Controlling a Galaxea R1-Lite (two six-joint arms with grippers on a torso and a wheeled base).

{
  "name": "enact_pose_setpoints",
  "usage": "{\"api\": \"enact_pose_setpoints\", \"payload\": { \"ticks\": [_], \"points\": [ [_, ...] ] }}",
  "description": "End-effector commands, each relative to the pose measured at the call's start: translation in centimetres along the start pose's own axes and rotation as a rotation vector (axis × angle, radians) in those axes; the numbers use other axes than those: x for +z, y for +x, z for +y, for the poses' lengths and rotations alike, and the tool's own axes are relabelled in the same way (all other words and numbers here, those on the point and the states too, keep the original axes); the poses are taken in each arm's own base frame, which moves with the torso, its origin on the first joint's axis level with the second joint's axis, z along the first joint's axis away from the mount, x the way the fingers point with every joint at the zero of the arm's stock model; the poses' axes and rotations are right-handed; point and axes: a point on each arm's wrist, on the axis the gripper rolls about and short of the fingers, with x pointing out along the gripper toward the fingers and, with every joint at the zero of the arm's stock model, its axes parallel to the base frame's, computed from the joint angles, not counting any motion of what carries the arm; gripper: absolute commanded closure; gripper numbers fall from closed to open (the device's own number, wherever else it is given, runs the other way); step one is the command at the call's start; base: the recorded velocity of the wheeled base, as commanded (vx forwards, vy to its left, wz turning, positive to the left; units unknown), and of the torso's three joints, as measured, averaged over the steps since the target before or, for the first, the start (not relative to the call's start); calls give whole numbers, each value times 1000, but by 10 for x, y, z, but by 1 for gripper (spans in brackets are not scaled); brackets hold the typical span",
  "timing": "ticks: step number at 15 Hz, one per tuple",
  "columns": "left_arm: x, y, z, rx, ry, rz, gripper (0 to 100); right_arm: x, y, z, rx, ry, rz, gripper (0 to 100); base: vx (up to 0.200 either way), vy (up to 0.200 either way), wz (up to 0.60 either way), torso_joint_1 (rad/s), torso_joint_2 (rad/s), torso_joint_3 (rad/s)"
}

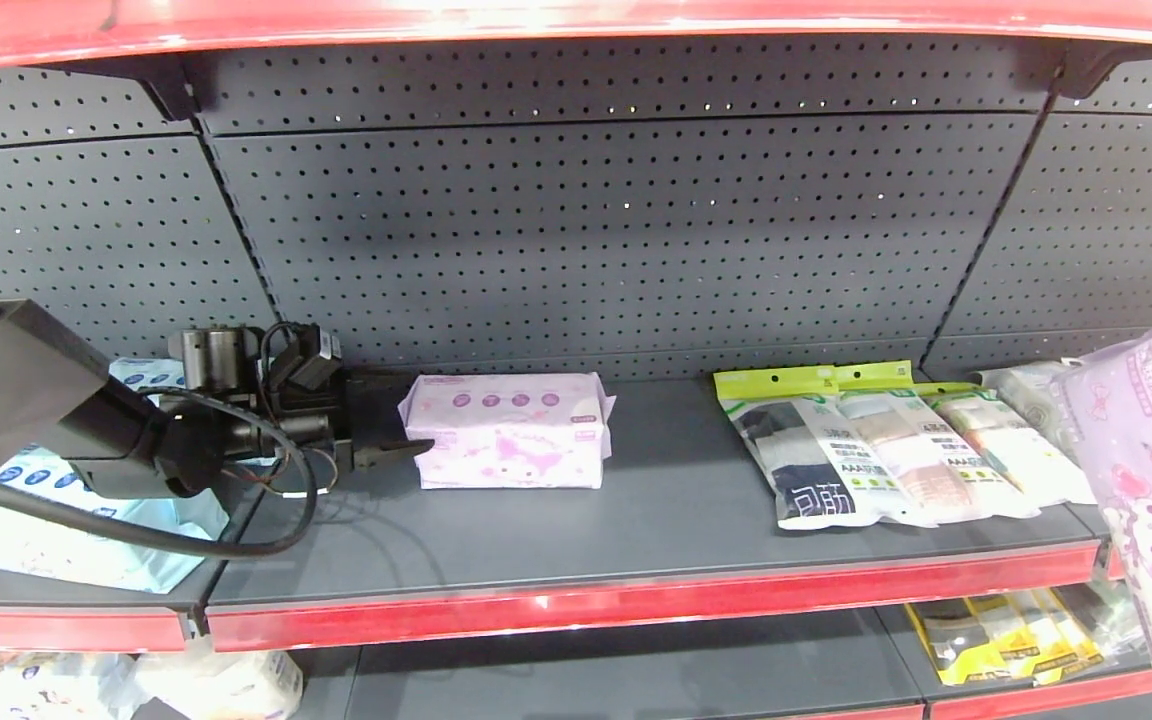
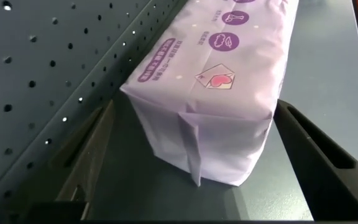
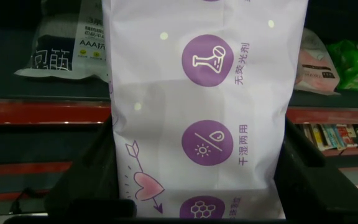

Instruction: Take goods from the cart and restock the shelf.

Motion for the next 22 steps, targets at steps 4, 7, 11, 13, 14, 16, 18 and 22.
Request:
{"api": "enact_pose_setpoints", "payload": {
  "ticks": [4,7,11,13,14,16,18,22],
  "points": [
    [-6,9,-1,-19,-10,1,0,0,2,0,3,-3,9,100,0,0,0,0,0,0],
    [-9,15,2,-26,-8,-1,0,1,4,0,5,-3,13,100,0,0,0,0,0,0],
    [-9,25,3,-45,-5,-8,0,1,7,1,9,-5,24,100,0,0,0,0,0,0],
    [-10,29,3,-52,-4,-10,0,1,8,1,11,-5,29,100,0,0,0,0,0,0],
    [-9,32,0,-63,-9,-9,0,1,8,1,11,-5,29,100,0,0,0,0,0,0],
    [-9,35,-2,-74,-20,-5,0,1,9,1,11,-6,30,100,0,0,0,0,0,0],
    [-7,37,0,-77,-15,-7,0,2,10,1,10,-5,27,100,0,0,0,0,0,0],
    [-3,38,4,-75,-10,-10,0,2,10,1,12,-5,28,100,0,0,0,0,0,0]
  ]
}}
